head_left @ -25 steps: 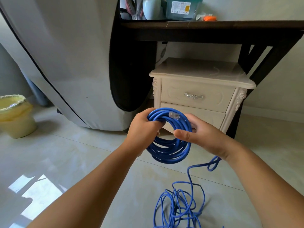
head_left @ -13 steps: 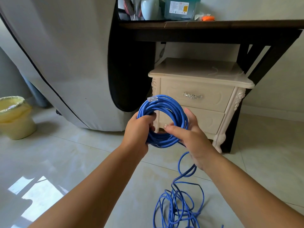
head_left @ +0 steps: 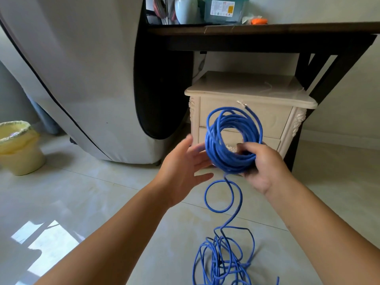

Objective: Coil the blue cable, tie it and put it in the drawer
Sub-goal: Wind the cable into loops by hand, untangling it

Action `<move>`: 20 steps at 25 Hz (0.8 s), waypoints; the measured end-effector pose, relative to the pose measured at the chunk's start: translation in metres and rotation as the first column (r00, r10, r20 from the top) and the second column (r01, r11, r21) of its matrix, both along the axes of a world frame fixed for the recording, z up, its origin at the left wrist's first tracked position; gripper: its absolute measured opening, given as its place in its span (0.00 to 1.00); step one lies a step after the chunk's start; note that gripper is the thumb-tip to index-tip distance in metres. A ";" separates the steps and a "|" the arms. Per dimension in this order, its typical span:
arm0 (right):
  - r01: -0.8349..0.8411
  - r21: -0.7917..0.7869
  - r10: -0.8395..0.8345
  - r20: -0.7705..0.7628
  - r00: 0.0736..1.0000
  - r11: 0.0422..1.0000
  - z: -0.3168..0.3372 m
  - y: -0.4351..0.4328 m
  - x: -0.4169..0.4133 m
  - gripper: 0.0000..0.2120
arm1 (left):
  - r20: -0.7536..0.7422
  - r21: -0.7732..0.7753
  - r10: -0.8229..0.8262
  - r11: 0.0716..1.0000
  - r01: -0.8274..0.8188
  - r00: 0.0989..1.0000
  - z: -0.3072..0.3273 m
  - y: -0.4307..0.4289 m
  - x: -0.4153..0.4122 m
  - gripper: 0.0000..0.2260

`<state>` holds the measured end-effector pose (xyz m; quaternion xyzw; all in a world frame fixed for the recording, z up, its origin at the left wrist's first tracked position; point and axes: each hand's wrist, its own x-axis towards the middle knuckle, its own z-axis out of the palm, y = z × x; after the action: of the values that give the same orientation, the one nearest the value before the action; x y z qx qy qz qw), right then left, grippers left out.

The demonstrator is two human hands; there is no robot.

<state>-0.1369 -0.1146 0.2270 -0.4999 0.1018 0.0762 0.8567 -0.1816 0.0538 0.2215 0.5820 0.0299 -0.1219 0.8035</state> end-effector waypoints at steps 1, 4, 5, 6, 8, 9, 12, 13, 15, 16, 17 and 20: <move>-0.006 0.084 0.008 -0.026 1.000 0.996 0.001 -0.003 0.002 0.06 | 0.019 0.082 0.023 0.996 -0.024 1.000 -0.004 -0.001 0.001 0.17; -0.024 0.271 0.037 -0.043 0.998 0.962 0.008 -0.012 0.004 0.09 | 0.076 0.526 -0.088 0.850 0.035 0.993 -0.020 -0.009 0.001 0.23; -0.021 0.300 0.035 -0.043 0.998 0.954 0.010 -0.013 0.004 0.10 | 0.082 0.665 -0.150 0.744 0.058 0.985 -0.025 -0.013 0.001 0.26; -0.016 0.319 0.032 -0.047 0.998 0.948 0.012 -0.015 0.003 0.11 | 0.097 0.792 -0.191 0.610 0.040 0.977 -0.029 -0.015 0.001 0.27; 0.002 0.341 0.021 -0.064 0.998 0.940 0.013 -0.018 0.003 0.10 | 0.133 0.945 -0.239 0.323 -0.051 0.962 -0.037 -0.014 0.007 0.26; 0.010 0.345 0.017 -0.073 0.997 0.939 0.014 -0.020 0.003 0.09 | 0.124 0.960 -0.232 0.274 -0.057 0.965 -0.040 -0.011 0.011 0.23; 0.005 0.318 0.024 -0.087 0.996 0.948 0.018 -0.027 0.001 0.09 | -0.104 0.706 -0.002 0.704 0.075 0.995 -0.037 0.002 0.020 0.11; -0.002 0.301 0.030 -0.091 0.995 0.954 0.018 -0.029 0.000 0.10 | -0.206 0.515 0.040 0.854 0.073 0.978 -0.034 0.007 0.021 0.12; -0.031 0.264 0.056 -0.085 0.995 0.964 0.021 -0.037 -0.001 0.13 | -0.284 0.219 0.031 0.975 0.033 0.958 -0.025 0.016 0.020 0.11; -0.051 0.239 0.074 -0.089 0.993 0.970 0.022 -0.041 -0.002 0.13 | -0.286 0.153 0.030 0.988 0.015 0.958 -0.022 0.020 0.019 0.11; -0.092 0.210 0.113 -0.092 0.989 0.973 0.025 -0.045 -0.004 0.12 | -0.280 0.127 0.035 0.992 0.001 0.959 -0.019 0.024 0.019 0.12; -0.288 -0.021 0.282 -0.140 0.949 0.957 0.031 -0.052 -0.011 0.07 | -0.231 0.155 0.071 0.987 -0.036 0.970 -0.015 0.032 0.018 0.14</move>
<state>-0.1478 -0.1667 0.2582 -0.5204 0.0881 0.2309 0.8174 -0.1634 0.0859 0.2066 0.6209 0.1499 -0.1658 0.7514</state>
